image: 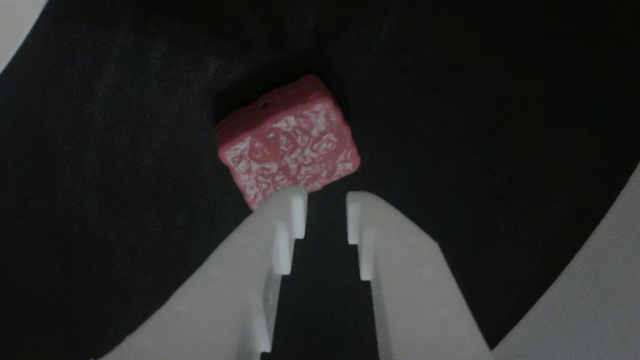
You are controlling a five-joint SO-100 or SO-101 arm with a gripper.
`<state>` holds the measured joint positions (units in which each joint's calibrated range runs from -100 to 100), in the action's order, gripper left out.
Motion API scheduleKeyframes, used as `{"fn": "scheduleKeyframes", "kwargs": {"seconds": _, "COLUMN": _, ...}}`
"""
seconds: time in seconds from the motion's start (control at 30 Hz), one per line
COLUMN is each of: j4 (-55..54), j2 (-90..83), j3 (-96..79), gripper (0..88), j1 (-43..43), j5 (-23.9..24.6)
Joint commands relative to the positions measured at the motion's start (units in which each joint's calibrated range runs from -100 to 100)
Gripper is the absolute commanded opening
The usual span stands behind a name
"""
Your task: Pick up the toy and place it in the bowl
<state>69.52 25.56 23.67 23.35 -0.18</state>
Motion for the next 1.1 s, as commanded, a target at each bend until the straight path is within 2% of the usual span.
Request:
{"fn": "scheduleKeyframes", "kwargs": {"seconds": 0.0, "j4": 0.25, "j2": -0.93, "j3": 2.61, "gripper": 2.3, "j1": -0.64, "j5": -2.64}}
{"fn": "scheduleKeyframes", "kwargs": {"seconds": 0.37, "j4": 0.25, "j2": -0.51, "j3": 2.61, "gripper": 2.3, "j1": -0.64, "j5": -2.95}}
{"fn": "scheduleKeyframes", "kwargs": {"seconds": 0.43, "j4": 0.33, "j2": -0.51, "j3": 2.52, "gripper": 2.9, "j1": -0.64, "j5": -7.39}}
{"fn": "scheduleKeyframes", "kwargs": {"seconds": 0.57, "j4": 0.33, "j2": -0.43, "j3": 2.16, "gripper": 3.0, "j1": -0.72, "j5": -11.15}}
{"fn": "scheduleKeyframes", "kwargs": {"seconds": 1.07, "j4": 3.3, "j2": -0.26, "j3": 2.52, "gripper": 4.0, "j1": -2.14, "j5": -10.73}}
